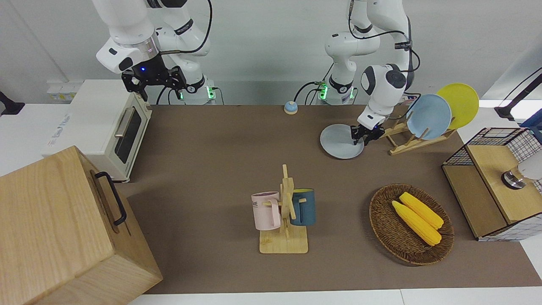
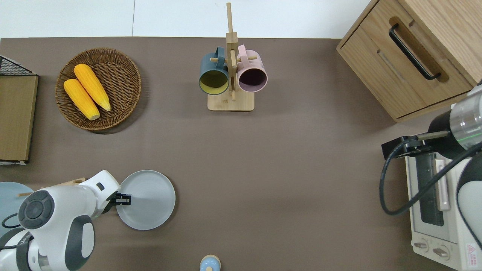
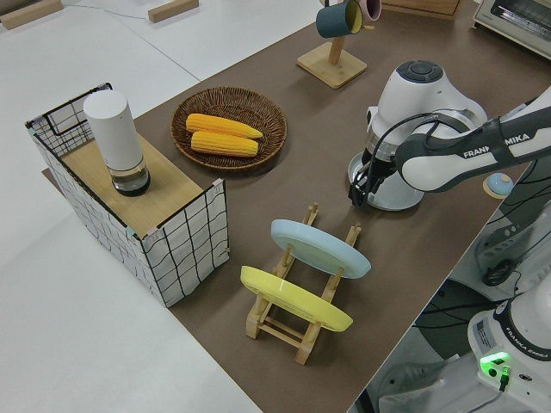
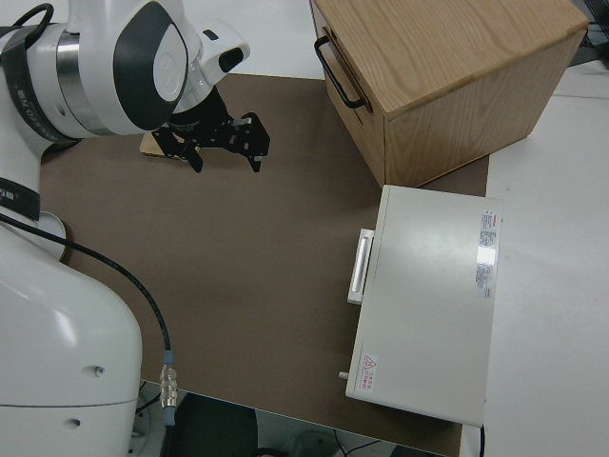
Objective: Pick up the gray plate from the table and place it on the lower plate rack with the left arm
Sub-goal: 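Close the left gripper on the gray plate's rim nearest the robot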
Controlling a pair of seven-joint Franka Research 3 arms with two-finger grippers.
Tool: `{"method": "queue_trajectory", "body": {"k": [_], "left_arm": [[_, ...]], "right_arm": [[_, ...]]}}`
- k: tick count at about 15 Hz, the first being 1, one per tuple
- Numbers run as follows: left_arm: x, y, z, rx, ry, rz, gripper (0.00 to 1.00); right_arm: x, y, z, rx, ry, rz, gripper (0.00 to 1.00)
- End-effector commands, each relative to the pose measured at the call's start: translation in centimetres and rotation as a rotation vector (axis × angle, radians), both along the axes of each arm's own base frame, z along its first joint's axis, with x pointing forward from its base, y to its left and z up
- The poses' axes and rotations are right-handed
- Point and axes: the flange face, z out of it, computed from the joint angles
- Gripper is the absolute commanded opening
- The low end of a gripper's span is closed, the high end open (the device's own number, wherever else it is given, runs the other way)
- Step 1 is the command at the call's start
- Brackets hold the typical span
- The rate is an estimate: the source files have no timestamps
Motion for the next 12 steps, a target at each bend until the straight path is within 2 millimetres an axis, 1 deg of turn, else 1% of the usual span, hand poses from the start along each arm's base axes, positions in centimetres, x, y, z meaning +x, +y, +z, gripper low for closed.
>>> {"method": "queue_trajectory", "body": {"k": [1, 6, 9, 12], "left_arm": [[-0.2, -0.3, -0.4, -0.004, -0.012, 0.008, 0.00], [0.0, -0.3, 0.1, -0.004, -0.016, 0.011, 0.00], [0.1, -0.1, 0.9, -0.003, -0.024, 0.013, 0.00], [0.8, 0.1, 3.1, -0.004, -0.036, 0.019, 0.00]], "right_arm": [[-0.2, -0.2, 0.4, -0.008, 0.001, -0.015, 0.983], [-0.2, -0.2, 0.4, -0.009, -0.001, -0.015, 0.983], [-0.2, -0.3, 0.4, -0.008, 0.001, -0.017, 0.983], [-0.2, -0.3, 0.4, -0.008, 0.002, -0.017, 0.983]]}}
